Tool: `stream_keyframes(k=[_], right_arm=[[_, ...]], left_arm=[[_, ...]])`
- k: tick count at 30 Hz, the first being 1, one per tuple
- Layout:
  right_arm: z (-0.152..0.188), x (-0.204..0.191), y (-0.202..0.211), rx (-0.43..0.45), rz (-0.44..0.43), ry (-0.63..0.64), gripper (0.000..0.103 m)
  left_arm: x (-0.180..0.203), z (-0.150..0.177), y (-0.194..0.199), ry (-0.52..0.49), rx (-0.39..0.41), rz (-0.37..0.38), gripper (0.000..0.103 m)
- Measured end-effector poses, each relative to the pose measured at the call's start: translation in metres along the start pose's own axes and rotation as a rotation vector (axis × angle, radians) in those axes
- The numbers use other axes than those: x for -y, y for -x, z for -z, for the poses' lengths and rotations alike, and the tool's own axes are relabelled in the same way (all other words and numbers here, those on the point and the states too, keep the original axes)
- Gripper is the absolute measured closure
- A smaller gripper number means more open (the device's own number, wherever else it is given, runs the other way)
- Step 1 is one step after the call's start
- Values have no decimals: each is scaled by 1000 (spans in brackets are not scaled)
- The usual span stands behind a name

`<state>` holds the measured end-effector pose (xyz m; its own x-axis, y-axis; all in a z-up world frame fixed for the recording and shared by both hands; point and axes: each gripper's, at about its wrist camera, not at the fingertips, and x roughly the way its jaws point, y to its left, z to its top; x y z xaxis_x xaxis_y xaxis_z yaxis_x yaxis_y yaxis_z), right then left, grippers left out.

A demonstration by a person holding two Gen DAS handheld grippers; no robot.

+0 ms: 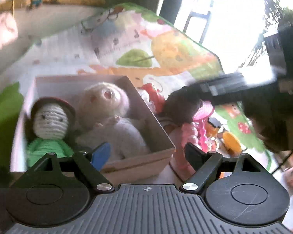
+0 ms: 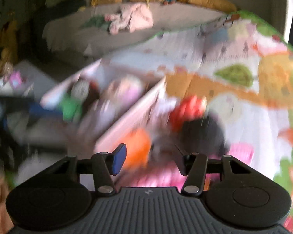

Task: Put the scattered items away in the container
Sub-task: 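Lower the white plush into the pink box and open the right gripper, then grasp the pink caterpillar toy with the left gripper and lift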

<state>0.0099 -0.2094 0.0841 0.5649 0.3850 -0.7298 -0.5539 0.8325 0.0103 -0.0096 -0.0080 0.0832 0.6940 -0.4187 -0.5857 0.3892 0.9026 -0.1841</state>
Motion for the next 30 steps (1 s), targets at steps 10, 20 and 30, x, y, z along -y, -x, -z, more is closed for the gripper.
stream_keyframes(k=[10,20,30], right_arm=[[56,-27,-8,4,42,-59,39],[66,-41,-1,-92,-216,-167,67],[80,-21,46,63,-113,-275,49]], left_arm=[[21,32,7,-95,-110,-63,12],[41,48,25,-199,-97,-81,9],[65,60,24,-325,-121,-31,12]])
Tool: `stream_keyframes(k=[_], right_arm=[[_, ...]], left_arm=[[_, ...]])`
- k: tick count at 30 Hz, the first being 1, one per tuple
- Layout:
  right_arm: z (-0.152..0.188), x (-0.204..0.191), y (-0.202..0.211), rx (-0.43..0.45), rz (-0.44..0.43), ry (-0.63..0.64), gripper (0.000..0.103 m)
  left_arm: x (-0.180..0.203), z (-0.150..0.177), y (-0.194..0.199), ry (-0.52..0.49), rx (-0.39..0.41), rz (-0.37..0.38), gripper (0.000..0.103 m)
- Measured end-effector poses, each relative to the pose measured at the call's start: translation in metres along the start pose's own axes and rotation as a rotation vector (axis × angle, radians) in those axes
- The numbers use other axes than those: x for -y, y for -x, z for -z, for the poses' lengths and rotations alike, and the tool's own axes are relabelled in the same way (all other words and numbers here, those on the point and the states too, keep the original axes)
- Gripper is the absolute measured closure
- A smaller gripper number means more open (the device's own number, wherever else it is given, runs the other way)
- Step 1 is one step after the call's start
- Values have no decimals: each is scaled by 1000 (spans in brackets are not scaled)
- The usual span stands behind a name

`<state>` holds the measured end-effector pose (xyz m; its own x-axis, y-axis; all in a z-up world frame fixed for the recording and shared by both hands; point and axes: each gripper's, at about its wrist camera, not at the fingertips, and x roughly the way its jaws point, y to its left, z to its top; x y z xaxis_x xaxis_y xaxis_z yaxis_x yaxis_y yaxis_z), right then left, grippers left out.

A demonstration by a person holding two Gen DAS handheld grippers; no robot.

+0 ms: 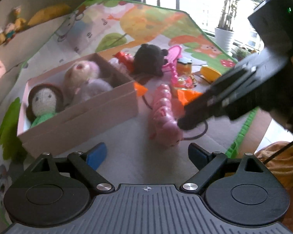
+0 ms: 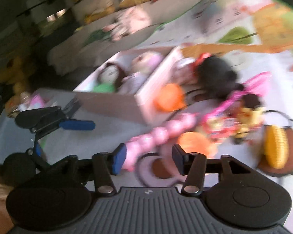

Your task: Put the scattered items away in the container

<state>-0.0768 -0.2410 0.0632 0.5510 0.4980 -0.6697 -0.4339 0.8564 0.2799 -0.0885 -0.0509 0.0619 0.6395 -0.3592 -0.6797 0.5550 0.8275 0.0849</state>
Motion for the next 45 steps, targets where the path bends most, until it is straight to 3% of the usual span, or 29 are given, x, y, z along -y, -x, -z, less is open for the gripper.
stream_keyframes(k=[5,7,8,12,16,18,21,25,29,36,40,42,45], right_arm=[[12,16,12,20,67,-59,47],[16,21,13,30,82,-73,45],[17,22,14,35,88,-78,43],[16,24,19,51,92,-86,41],[14,14,17,62,47,-62,40],[14,6,13,58,22,-44,36],[14,-4,2,30,9,-15,34],[17,-15,-13,-9,21,21,34],[17,-20,-20,-23,12,38,32],[3,-22,-38,-38,-64,-36,32],[-2,-24,-53,-29,-39,-76,27],[-1,-28,-56,-20,-12,-42,19],[3,-31,-54,-31,-9,-16,18]], left_arm=[[27,-17,-36,-135,-24,-19,27],[35,-20,-49,-170,-33,-25,39],[37,-20,-53,-182,-36,-29,58],[28,-18,-49,-119,-35,-3,64],[-8,-15,-28,149,-73,194,64],[-23,-9,-15,239,-64,234,64],[-46,4,-1,355,-60,241,64],[-65,21,5,446,-64,126,63],[-74,32,16,407,-56,-16,54],[-57,32,23,242,-22,10,33],[-50,32,11,221,-44,-34,31],[-49,33,9,227,-43,-15,31],[-45,35,9,214,-39,18,31]])
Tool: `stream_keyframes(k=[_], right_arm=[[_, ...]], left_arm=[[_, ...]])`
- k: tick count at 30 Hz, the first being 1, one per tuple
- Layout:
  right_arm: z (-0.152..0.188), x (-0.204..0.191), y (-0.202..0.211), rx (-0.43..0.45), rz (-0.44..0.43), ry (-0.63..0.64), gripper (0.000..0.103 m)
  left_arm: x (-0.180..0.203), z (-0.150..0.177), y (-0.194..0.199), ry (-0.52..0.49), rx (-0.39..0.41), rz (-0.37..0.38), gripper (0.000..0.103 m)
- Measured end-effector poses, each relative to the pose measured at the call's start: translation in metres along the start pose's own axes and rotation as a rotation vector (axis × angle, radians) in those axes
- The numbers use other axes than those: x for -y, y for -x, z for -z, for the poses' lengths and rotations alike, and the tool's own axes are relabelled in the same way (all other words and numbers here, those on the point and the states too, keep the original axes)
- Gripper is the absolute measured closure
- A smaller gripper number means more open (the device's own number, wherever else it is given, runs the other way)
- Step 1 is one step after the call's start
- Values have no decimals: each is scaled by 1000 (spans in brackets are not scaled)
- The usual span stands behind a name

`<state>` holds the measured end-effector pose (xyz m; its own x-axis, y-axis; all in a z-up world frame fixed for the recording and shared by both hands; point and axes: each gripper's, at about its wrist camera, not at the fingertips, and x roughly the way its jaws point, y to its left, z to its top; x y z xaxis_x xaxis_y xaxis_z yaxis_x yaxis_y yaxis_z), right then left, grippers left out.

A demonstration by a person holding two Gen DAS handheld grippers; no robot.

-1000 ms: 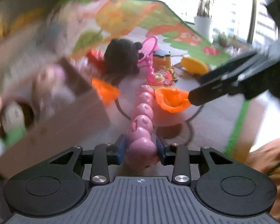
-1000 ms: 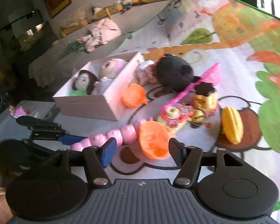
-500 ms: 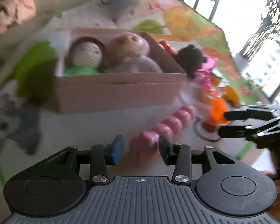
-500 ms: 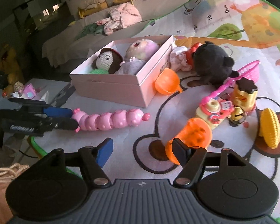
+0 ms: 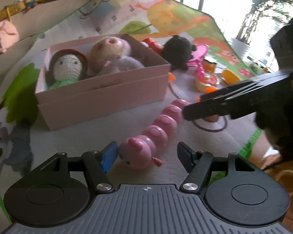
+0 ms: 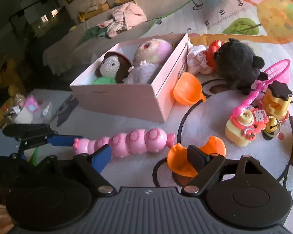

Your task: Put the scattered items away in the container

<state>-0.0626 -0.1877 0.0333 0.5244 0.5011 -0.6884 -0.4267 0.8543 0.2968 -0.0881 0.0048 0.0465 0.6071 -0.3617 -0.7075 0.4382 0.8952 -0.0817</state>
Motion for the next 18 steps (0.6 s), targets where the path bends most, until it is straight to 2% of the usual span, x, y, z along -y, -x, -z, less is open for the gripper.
stream_keyframes(k=[5,9,12,18], right_arm=[[5,7,25,47,45,29,17],[9,15,44,103,154,80,12],[10,26,40,98,218,63,12],[18,26,26,82,215,80,12]], left_arm=[[0,3,-4,9,-16,-2,31],[0,4,-7,17,-26,7,31],[2,3,-8,19,-27,23,33],[17,1,-3,-26,-10,78,34]])
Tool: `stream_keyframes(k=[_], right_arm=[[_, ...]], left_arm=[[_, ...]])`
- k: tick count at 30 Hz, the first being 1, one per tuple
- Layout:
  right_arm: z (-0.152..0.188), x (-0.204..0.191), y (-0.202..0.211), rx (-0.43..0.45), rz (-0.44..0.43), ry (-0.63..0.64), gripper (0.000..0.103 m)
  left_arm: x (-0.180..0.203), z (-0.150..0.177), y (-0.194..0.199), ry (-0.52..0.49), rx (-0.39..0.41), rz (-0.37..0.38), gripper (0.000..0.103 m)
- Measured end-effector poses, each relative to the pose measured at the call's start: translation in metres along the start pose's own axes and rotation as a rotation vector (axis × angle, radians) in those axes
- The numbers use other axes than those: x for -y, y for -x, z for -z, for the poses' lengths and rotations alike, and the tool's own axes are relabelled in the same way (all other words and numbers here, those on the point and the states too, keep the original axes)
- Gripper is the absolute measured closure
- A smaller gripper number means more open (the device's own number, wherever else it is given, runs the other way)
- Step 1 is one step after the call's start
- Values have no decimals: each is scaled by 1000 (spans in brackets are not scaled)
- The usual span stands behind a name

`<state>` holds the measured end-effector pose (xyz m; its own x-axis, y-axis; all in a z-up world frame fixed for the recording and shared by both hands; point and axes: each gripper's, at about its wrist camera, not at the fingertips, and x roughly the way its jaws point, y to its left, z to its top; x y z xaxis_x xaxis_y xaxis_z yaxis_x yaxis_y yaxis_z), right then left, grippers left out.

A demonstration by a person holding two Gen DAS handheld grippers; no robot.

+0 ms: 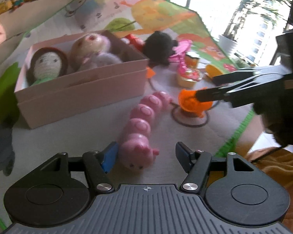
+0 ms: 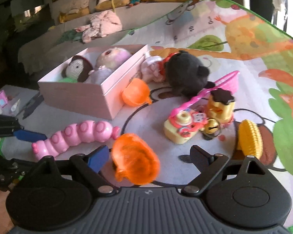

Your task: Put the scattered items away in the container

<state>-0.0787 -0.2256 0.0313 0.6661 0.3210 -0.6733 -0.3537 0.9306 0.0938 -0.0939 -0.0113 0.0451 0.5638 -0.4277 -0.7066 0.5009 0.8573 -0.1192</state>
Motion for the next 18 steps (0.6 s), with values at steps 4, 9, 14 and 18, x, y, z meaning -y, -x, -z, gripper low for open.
stream_keyframes(k=[4,9,14,18], right_arm=[[0,-14,0,11,-36,64,20],[2,-20,-7,-23,-47,87,30],[2,-17,-11,-51,-44,70,56],[2,-16,-9,-58,-66,58,57]], left_arm=[[1,0,-1,0,-6,-13,33],[-3,1,-3,23,-16,-32,28],[-3,2,-2,26,-15,-39,24],[-2,1,-2,22,-12,-45,23]])
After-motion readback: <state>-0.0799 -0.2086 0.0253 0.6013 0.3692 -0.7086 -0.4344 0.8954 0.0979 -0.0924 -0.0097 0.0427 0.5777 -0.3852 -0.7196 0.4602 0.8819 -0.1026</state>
